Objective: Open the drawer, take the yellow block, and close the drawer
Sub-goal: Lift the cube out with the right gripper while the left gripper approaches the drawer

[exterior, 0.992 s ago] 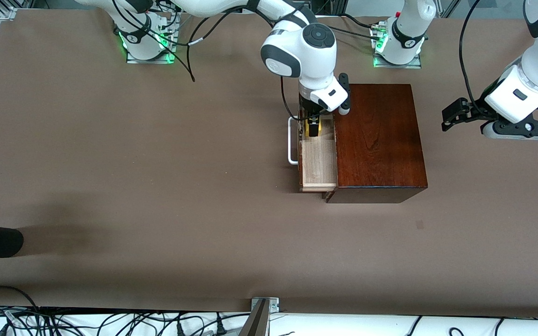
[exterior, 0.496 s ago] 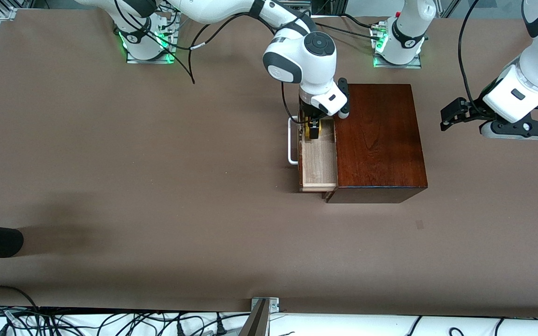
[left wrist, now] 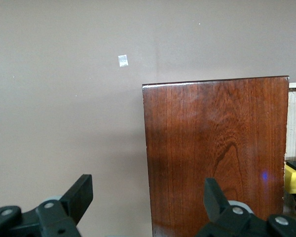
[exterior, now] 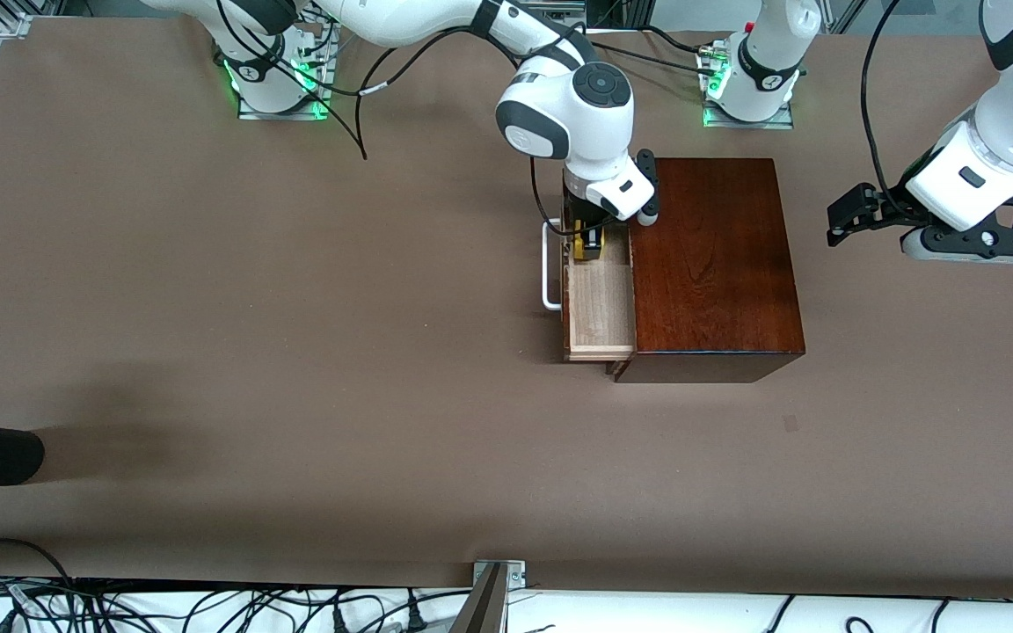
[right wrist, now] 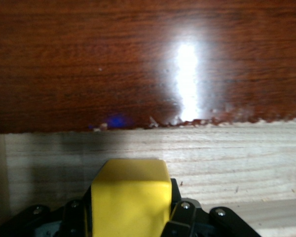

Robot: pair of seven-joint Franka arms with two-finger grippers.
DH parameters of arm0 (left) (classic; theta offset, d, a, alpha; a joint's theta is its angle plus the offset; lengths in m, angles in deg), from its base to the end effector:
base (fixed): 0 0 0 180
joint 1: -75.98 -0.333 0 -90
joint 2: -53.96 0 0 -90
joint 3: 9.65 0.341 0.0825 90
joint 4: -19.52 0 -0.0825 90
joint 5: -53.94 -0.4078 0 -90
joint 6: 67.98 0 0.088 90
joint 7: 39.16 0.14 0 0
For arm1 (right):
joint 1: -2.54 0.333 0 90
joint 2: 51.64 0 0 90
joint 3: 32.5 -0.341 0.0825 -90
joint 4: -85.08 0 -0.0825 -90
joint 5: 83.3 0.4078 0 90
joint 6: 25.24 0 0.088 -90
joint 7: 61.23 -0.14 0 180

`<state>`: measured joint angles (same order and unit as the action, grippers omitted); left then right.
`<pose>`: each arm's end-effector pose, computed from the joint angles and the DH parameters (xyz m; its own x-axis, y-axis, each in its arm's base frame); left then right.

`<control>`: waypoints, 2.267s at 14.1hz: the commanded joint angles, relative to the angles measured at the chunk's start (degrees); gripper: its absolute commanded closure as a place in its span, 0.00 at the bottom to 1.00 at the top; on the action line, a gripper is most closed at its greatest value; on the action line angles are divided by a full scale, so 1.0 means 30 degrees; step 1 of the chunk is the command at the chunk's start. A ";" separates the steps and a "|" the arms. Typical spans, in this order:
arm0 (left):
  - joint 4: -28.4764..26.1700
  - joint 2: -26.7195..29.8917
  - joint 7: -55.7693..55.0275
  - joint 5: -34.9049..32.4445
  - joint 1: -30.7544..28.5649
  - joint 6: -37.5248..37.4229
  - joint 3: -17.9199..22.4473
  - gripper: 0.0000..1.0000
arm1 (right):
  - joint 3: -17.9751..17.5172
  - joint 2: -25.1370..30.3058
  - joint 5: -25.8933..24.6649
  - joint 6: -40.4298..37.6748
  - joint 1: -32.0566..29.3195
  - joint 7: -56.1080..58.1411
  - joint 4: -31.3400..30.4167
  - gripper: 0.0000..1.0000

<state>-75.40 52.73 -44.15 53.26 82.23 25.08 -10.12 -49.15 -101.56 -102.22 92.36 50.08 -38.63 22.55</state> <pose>0.5806 -0.0668 0.5660 0.9981 -0.0307 -0.0527 -0.0316 -0.9994 -0.0163 0.4482 0.6932 0.2949 0.0281 0.9967 0.0756 0.9913 -0.0375 0.1262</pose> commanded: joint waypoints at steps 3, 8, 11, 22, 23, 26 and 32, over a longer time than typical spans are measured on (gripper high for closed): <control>-0.0295 0.0380 0.0435 0.0196 0.0086 -0.0024 0.0039 0.00 | -0.0045 0.1985 -0.0108 -0.3838 -0.0025 -0.4477 0.2416 1.00; 0.0056 0.0380 0.2154 0.0430 0.0233 -0.0989 -0.0427 0.00 | 0.0219 0.4683 0.1997 -0.5739 -0.3240 -0.4956 0.2387 1.00; 0.0349 0.0351 0.4093 0.1070 0.0262 -0.2829 -0.1861 0.00 | 0.1033 0.6876 0.6000 -0.6387 -0.6696 -0.5013 0.0758 1.00; 0.5322 -0.7550 0.7261 0.3654 0.3773 -0.3012 -0.7667 0.00 | 0.6192 1.1134 0.6221 -0.1890 -1.1335 -0.4954 -1.2661 1.00; 0.5359 -0.8110 0.7552 0.3653 0.4068 -0.2780 -0.7696 0.00 | 0.6485 1.1074 0.6075 -0.0223 -1.1335 -0.5042 -1.3745 1.00; 0.5535 -0.9725 0.7700 0.1673 0.6202 -0.0270 -0.7725 0.00 | 0.7394 1.0228 0.5839 0.2337 -1.1393 -0.5278 -1.5482 1.00; 0.5330 -1.2183 1.4162 -0.0912 0.7733 0.4308 -0.7666 0.00 | 0.7924 0.9433 0.5985 0.7254 -1.1568 -0.5864 -1.9080 1.00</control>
<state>-61.55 19.35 -9.63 53.05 105.90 36.74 -33.33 -25.32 -74.10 -83.91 109.09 15.93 -54.98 -30.24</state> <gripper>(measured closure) 0.000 0.449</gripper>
